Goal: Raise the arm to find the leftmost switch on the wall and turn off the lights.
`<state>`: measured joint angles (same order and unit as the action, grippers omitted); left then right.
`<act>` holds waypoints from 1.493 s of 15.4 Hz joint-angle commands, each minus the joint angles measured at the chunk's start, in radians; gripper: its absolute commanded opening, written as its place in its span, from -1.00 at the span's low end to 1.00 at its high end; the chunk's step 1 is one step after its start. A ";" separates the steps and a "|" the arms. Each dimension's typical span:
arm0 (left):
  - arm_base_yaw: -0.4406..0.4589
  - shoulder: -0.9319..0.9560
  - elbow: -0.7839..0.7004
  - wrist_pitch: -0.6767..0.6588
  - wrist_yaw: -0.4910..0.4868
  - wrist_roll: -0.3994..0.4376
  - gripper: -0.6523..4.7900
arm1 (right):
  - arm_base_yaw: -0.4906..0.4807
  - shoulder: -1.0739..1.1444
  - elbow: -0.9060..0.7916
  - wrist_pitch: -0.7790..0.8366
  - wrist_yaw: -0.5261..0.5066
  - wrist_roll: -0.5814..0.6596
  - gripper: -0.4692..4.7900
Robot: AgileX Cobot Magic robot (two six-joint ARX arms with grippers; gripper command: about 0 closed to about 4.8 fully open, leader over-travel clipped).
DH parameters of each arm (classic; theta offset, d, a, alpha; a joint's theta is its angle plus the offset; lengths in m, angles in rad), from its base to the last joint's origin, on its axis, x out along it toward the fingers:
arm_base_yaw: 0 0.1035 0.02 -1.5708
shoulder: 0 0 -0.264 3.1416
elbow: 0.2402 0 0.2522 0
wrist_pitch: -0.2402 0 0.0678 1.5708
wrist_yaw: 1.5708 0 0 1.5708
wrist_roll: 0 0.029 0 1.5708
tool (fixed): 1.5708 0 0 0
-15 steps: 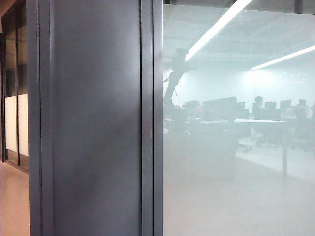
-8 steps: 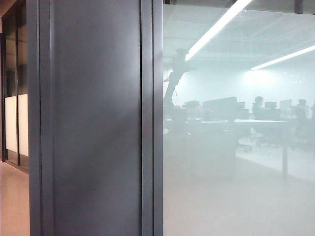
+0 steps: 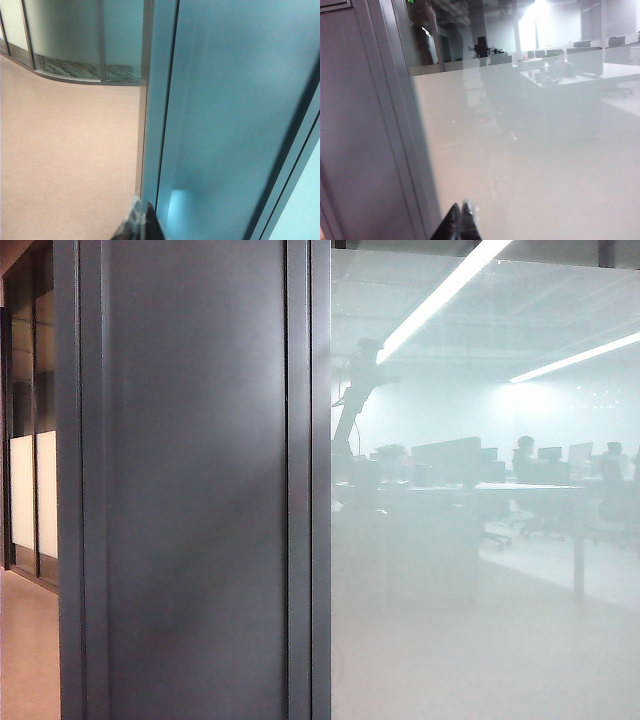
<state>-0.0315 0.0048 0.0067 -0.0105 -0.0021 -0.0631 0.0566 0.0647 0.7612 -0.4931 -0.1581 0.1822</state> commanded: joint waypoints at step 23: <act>0.003 -0.001 0.002 0.025 0.048 0.010 -0.78 | 0.002 -0.001 0.002 0.010 0.000 0.001 -0.82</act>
<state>-0.0315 0.0048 0.0067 0.0036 0.0418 -0.0566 0.0566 0.0647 0.7612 -0.4931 -0.1581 0.1822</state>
